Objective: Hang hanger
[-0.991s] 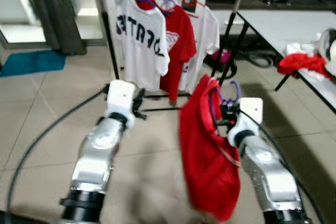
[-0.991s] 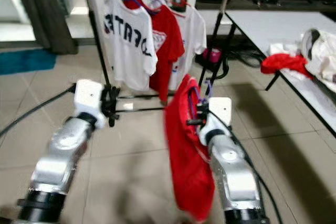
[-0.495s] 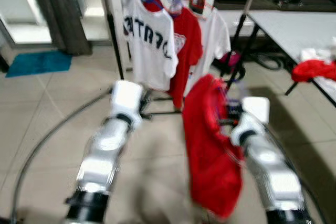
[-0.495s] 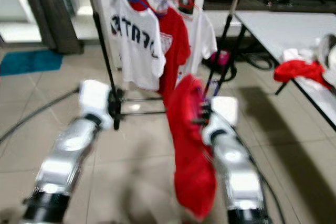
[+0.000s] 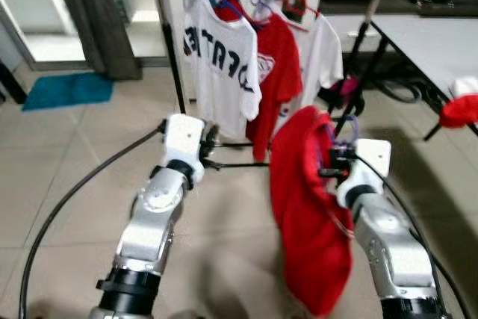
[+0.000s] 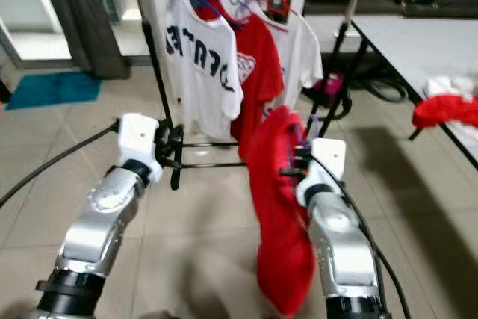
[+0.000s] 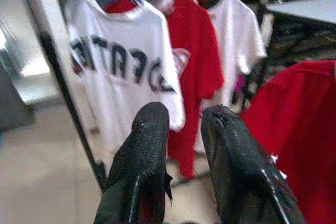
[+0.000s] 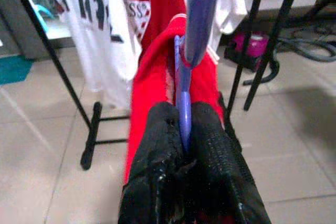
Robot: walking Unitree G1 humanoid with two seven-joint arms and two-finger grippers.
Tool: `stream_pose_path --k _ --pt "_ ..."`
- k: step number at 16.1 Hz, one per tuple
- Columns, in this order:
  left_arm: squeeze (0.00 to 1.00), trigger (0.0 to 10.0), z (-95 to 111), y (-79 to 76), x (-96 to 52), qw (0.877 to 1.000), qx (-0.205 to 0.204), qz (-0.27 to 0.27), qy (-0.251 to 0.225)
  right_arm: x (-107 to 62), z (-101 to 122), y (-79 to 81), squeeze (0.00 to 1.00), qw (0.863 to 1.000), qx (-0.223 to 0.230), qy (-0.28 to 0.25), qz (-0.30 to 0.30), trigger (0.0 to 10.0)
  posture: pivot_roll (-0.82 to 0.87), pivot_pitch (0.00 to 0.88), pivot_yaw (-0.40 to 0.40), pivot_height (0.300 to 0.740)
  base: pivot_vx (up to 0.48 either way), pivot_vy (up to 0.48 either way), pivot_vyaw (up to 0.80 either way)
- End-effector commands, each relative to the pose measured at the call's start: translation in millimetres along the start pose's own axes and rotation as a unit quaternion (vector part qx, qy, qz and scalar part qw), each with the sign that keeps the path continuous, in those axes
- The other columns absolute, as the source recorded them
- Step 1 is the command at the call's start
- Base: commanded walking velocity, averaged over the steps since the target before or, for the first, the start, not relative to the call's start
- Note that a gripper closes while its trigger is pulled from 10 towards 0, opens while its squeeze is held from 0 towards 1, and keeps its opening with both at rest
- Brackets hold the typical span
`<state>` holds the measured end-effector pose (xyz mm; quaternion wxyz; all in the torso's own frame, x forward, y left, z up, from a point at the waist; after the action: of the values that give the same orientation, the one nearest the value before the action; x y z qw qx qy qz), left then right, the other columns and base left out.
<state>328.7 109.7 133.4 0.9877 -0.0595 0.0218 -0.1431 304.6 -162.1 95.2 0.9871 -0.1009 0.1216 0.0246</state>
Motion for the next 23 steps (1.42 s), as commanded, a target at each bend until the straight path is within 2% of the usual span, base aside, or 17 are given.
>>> stream_pose_path --k 1,3,5,7,12,13,15,17,20,23 --pt "0.0 10.0 4 6.8 -0.2 1.0 0.005 0.007 -0.009 -0.1 12 9.9 0.0 1.0 -0.002 -0.019 0.024 10.0 -0.01 0.049 -0.021 0.74 0.431 0.0 0.0" --pt "0.0 10.0 3 5.0 -0.7 1.0 0.001 -0.001 -0.004 -0.2 8 9.2 0.0 0.999 -0.029 -0.005 0.019 10.0 -0.01 0.048 -0.025 0.74 0.433 0.0 0.0" --pt "0.0 10.0 1 4.4 -1.5 1.0 0.005 -0.002 0.006 0.3 14 12.3 0.0 0.999 0.0 -0.021 0.039 10.0 -0.01 0.049 -0.026 0.74 0.416 0.0 0.0" --pt "0.0 10.0 -1 7.3 -1.3 1.0 0.003 0.003 0.013 0.5 16 12.1 0.0 0.999 -0.016 -0.024 0.038 10.0 -0.01 0.05 -0.026 0.74 0.388 0.0 0.37" --pt "0.0 10.0 -3 5.3 -1.2 1.0 0.004 -0.006 0.025 0.7 19 13.0 0.0 0.999 -0.004 -0.031 0.035 10.0 -0.02 0.047 -0.026 0.74 0.373 0.0 0.64" --pt "0.0 10.0 -3 4.8 -1.0 1.0 0.004 -0.007 0.026 0.8 18 12.3 0.0 0.999 0.029 -0.024 0.033 10.0 -0.02 0.047 -0.026 0.74 0.375 0.0 0.0" --pt "0.0 10.0 -3 5.3 -1.0 1.0 0.007 -0.008 0.026 3.5 15 10.4 0.0 1.0 0.013 -0.011 0.023 10.0 -0.02 0.046 -0.026 0.74 0.371 0.0 0.0" --pt "0.0 10.0 -4 6.0 -1.4 1.0 0.01 -0.008 0.029 4.9 14 9.4 0.0 1.0 0.017 -0.004 0.019 10.0 -0.01 0.047 -0.027 0.74 0.371 0.0 0.0" --pt "0.0 10.0 -5 5.7 -2.3 0.999 0.012 -0.01 0.032 3.5 21 8.6 0.0 0.999 0.01 -0.034 0.017 10.0 -0.01 0.043 -0.029 0.74 0.37 0.0 0.0" --pt "0.0 10.0 -5 5.0 -2.7 0.999 0.011 -0.014 0.033 3.8 23 10.3 0.0 0.999 0.009 -0.04 0.019 10.0 -0.01 0.041 -0.028 0.74 0.373 0.0 0.0"
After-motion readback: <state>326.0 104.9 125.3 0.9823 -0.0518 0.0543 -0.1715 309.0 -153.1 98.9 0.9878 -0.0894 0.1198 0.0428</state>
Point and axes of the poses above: a point about 5 cm out from each wrist's last joint towards the gripper, its own x axis pointing out of the wrist towards the gripper, its own z axis along the axis of the wrist's last joint, y = z × x, the point moved 3 cm from there along x, pointing out of the wrist towards the gripper, and after that the axes turned 13 degrees about -x, right-handed, at the moved point
